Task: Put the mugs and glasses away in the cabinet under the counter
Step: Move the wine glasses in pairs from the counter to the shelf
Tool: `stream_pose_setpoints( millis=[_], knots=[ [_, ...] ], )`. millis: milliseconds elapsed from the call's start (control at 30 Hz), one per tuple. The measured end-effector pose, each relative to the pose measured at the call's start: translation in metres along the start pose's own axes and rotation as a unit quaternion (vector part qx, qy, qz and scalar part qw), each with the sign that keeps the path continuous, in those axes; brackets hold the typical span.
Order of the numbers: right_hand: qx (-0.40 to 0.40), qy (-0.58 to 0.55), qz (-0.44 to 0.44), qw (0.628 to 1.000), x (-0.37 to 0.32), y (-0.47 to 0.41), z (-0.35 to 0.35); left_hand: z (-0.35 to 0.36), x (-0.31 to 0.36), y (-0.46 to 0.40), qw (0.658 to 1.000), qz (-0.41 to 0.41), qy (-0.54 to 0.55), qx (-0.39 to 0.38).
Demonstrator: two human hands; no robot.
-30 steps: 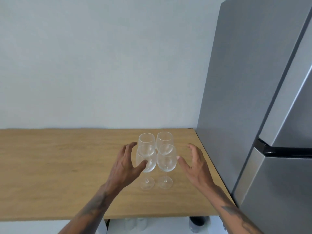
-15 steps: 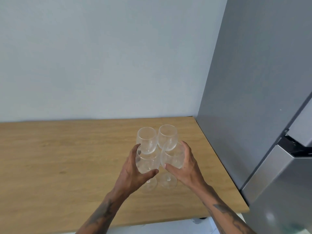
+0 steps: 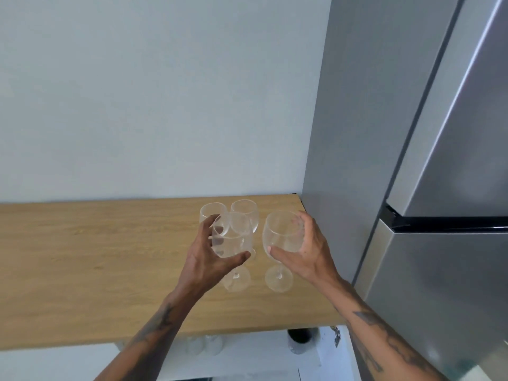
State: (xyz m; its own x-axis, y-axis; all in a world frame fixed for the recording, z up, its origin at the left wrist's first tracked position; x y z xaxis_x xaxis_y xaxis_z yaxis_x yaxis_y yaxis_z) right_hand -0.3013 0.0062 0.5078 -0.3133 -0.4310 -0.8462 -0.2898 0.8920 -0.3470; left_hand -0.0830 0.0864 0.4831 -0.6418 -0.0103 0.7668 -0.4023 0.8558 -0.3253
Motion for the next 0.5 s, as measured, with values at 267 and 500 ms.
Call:
stream_pose_setpoints(
  millis=[267,500],
  knots=[
    [0.016,-0.026,-0.057,0.998,-0.037,0.026,-0.061,-0.016,0.055,0.049,0.998,0.024,0.005,0.05],
    [-0.012,-0.05,-0.054,0.997,-0.043,0.091,-0.055,-0.032,0.062,0.124,0.997,-0.006,0.023,0.075]
  ],
)
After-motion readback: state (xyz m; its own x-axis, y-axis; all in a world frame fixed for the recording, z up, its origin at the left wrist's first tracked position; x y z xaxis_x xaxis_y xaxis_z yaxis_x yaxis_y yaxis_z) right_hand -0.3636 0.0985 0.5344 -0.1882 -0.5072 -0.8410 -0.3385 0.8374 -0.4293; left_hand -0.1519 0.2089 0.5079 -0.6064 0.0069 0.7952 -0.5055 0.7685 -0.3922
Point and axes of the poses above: each hand's wrist, its own y-axis away from the middle knuckle, its own z-axis out of the palm, x = y × z, the point moved 1 cm from there along -y, towards the middle knuckle, and after that the axes turned 11 degrees about -y, right-handed, at the moved point
